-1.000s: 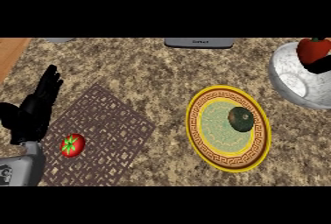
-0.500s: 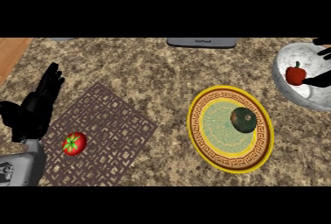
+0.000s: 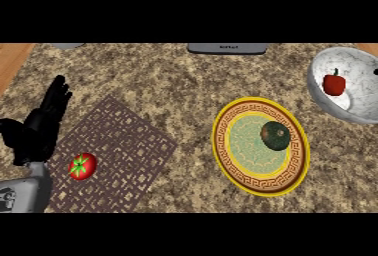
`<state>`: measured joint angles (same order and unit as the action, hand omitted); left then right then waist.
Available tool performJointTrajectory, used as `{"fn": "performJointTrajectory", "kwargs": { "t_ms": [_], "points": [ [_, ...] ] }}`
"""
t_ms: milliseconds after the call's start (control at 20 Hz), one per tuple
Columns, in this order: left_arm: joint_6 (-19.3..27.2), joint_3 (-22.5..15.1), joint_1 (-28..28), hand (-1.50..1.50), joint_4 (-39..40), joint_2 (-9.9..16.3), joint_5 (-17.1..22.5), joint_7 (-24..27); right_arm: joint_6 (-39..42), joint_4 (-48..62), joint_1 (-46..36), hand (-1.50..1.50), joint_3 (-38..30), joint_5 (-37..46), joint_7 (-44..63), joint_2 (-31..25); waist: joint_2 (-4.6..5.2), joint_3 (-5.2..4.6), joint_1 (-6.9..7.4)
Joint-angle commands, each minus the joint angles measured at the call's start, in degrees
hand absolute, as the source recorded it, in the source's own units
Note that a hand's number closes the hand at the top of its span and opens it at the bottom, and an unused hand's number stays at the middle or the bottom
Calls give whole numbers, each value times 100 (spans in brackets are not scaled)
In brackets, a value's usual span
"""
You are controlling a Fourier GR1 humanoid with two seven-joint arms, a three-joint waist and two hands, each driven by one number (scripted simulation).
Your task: Pick the bell pepper from the plate and place it in the bowl
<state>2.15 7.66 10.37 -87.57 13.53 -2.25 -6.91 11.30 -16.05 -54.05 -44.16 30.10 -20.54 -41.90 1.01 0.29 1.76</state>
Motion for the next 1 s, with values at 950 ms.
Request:
{"fn": "performJointTrajectory", "kwargs": {
  "t_ms": [950],
  "points": [
    [-38, -29, -261, 0, -111, -147, 39, 107, 3412, 750, 1808, -150, -1222, -1388, -697, -2076, -4, 22, 5]
  ]
}}
